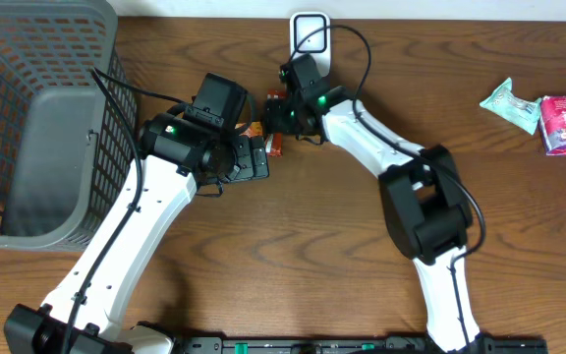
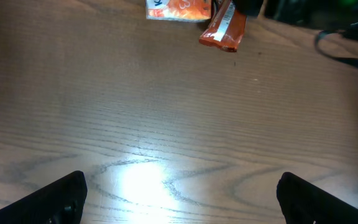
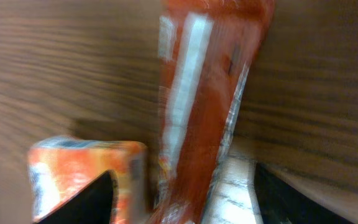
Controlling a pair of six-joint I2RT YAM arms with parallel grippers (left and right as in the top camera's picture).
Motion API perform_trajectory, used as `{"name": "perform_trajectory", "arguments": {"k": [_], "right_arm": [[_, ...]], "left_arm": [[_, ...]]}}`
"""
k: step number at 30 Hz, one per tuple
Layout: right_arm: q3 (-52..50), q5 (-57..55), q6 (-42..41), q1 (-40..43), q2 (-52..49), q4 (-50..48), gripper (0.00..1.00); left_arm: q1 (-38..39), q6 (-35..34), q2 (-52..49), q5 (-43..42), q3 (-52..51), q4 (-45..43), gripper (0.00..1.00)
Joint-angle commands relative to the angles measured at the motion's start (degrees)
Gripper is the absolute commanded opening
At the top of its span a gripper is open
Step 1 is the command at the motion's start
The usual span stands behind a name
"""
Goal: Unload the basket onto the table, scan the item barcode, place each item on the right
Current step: 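Close the right gripper on the red snack bar and lift it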
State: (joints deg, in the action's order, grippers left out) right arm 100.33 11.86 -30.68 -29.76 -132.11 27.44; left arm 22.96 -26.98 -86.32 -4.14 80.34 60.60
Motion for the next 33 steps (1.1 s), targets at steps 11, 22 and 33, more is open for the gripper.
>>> {"name": "perform_trajectory", "arguments": {"k": [11,22,33], "right_arm": [[-0.3,-1.0,0.5,1.6,2.5,8.2,0.01],[-0.3,-1.1,11.0,5.3,7.8,18.9,0.18],[-0.3,-3.8,15.1,7.5,7.9,25.6,0.64]], "left_arm": [[-0.2,0.3,-0.2,0.4,0.2,0.2,0.98],[-0.2,0.3,-0.2,0.4,0.2,0.2,0.98],[-0.2,0.3,-0.2,0.4,0.2,0.2,0.98]]}}
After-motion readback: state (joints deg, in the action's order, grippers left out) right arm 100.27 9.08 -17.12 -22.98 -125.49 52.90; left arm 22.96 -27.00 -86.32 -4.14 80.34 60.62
